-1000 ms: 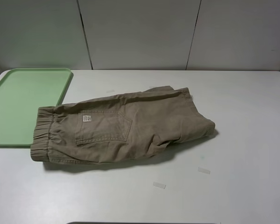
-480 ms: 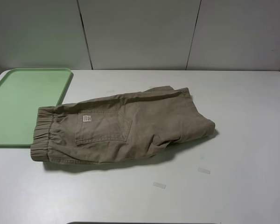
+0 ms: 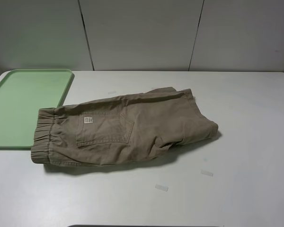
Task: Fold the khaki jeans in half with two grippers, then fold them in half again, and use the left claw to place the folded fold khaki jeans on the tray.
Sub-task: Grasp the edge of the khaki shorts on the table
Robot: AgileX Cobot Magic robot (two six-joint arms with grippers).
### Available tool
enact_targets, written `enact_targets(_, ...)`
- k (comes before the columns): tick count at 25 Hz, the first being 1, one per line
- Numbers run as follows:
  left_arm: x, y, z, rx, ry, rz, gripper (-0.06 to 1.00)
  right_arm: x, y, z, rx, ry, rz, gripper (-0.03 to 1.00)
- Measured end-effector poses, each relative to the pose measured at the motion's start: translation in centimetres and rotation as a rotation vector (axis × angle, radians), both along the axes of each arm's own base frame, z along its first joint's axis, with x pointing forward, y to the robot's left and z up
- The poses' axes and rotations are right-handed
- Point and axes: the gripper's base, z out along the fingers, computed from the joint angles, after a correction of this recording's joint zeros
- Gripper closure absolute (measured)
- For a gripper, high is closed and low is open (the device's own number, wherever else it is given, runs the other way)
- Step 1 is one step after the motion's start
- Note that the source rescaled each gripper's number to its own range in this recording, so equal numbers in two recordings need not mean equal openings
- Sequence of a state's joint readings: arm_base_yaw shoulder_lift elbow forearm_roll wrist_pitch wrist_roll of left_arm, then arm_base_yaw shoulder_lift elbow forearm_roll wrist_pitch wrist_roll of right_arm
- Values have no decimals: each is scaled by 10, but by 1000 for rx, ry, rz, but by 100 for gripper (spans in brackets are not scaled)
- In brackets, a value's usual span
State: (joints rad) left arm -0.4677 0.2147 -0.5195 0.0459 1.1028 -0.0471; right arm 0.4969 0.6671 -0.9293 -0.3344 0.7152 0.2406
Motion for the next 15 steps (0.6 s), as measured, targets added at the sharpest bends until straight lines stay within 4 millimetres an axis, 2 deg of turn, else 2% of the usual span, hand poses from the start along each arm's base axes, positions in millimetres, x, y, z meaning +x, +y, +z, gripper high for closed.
enact_targets(15,3,-2,-4,-9,-15,-1,-5,-1,2,-1,32,16,13,-3)
